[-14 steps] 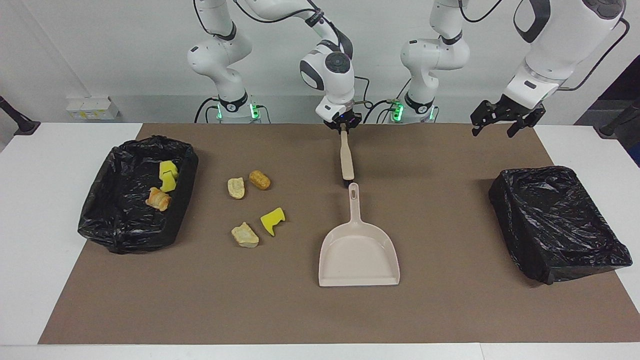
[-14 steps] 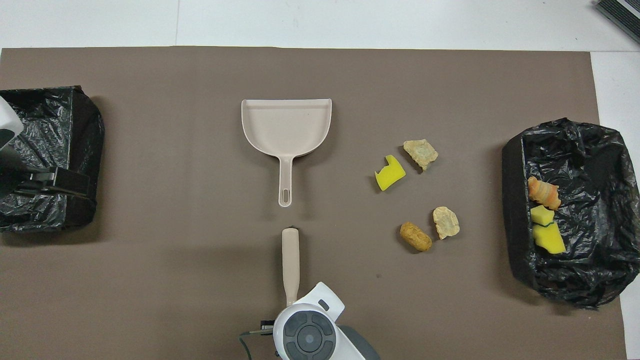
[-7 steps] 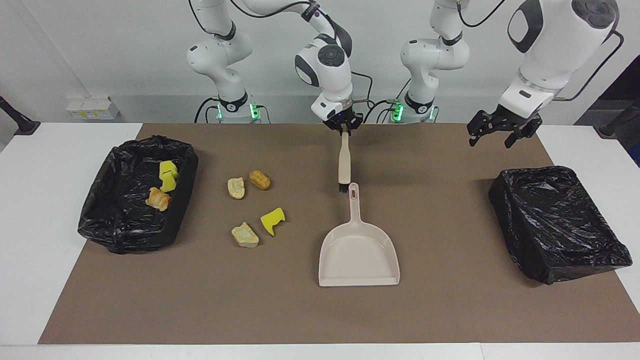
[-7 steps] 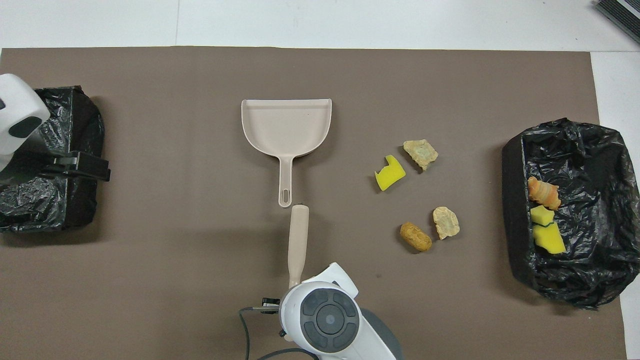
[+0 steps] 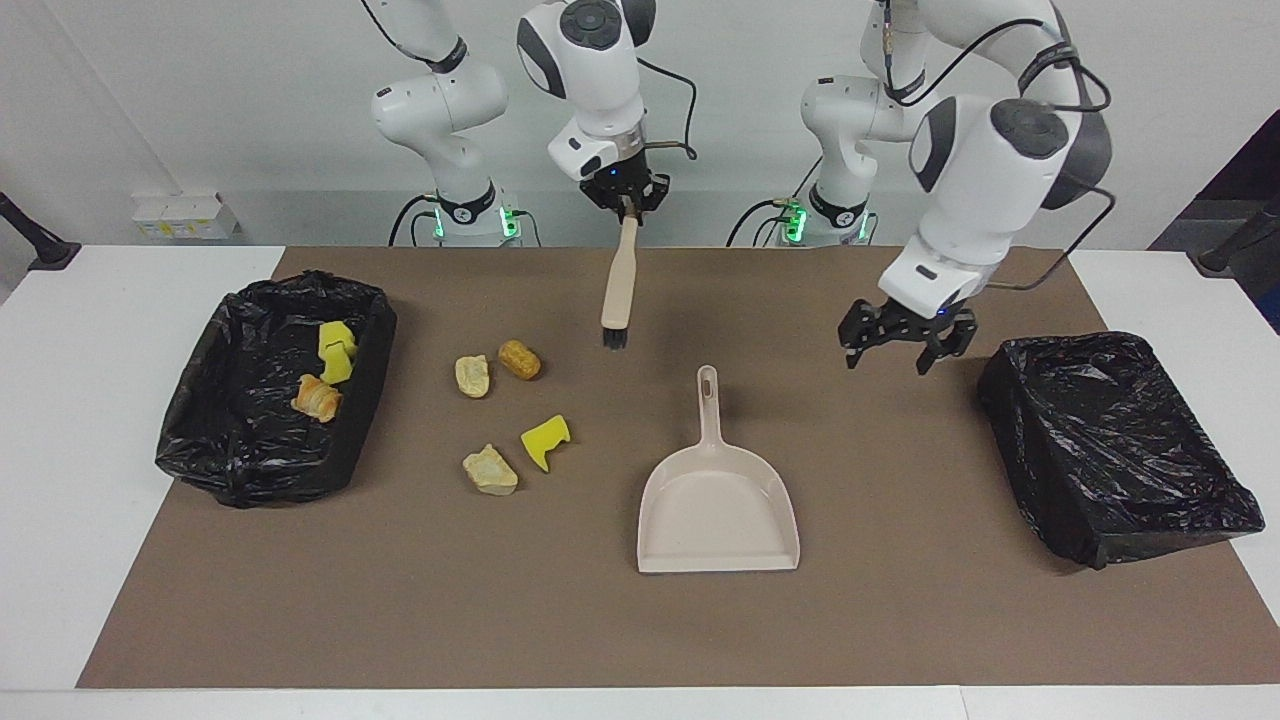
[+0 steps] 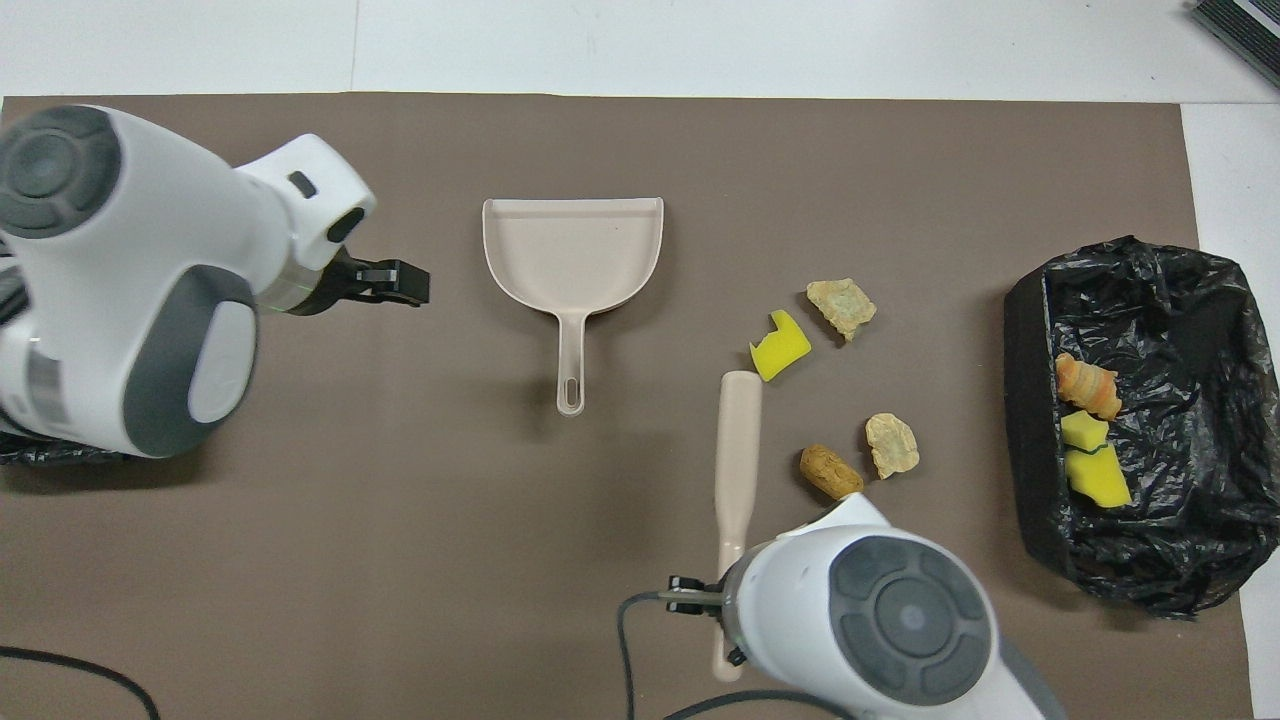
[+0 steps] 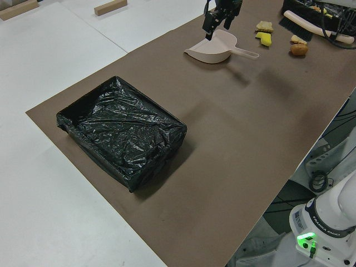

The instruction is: Sweep and dump trash in bin

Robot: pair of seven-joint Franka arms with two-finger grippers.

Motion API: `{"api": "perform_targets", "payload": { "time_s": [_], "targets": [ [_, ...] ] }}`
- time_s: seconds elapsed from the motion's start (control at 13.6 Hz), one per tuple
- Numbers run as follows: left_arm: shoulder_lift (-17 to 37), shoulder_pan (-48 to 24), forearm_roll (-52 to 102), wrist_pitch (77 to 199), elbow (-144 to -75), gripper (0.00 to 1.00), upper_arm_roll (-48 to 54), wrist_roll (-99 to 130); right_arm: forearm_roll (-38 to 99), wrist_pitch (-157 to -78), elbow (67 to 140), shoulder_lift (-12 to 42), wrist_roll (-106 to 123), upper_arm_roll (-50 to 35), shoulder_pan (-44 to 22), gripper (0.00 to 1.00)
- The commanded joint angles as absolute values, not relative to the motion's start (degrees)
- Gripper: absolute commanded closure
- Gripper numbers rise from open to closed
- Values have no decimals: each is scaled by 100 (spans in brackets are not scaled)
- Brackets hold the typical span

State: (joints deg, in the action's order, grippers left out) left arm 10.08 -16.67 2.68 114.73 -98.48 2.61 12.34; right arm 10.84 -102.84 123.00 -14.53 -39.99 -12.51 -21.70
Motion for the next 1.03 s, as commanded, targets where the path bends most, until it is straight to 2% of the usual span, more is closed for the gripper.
{"api": "perform_targets", "payload": {
  "time_s": [0.0, 0.15, 0.29, 0.51, 0.59, 0.88, 0.96],
  "targets": [
    [1431, -2265, 246, 12144, -9922, 0, 185, 2306, 476, -9907, 12427, -1441, -3080, -1283, -1462, 100],
    [1642, -2600, 220, 12453, -10089, 0, 185, 2610, -58, -9660, 12864, -1686, -2438, -1283, -996, 100],
    [1731, -2882, 220, 12541, -10247, 0, 193, 2846, -350, -9729, 13357, -1880, -2207, -1283, -644, 100],
    [1661, -3181, 220, 12858, -10660, 0, 185, 3339, -615, -10193, 13999, -1994, -1813, -1283, -239, 100],
    [1652, -3190, 220, 12850, -10679, 4, 193, 3357, -615, -10317, 14123, -2039, -1523, -1283, -20, 100],
    [1723, -3278, 220, 12885, -10714, 8, 193, 3357, -492, -10511, 14247, -1548, -1468, -1336, -201, 100],
    [1723, -3296, 220, 12885, -10705, 12, 193, 3357, -353, -10607, 14238, -1521, -1450, -1336, -298, 100]
  ]
}}
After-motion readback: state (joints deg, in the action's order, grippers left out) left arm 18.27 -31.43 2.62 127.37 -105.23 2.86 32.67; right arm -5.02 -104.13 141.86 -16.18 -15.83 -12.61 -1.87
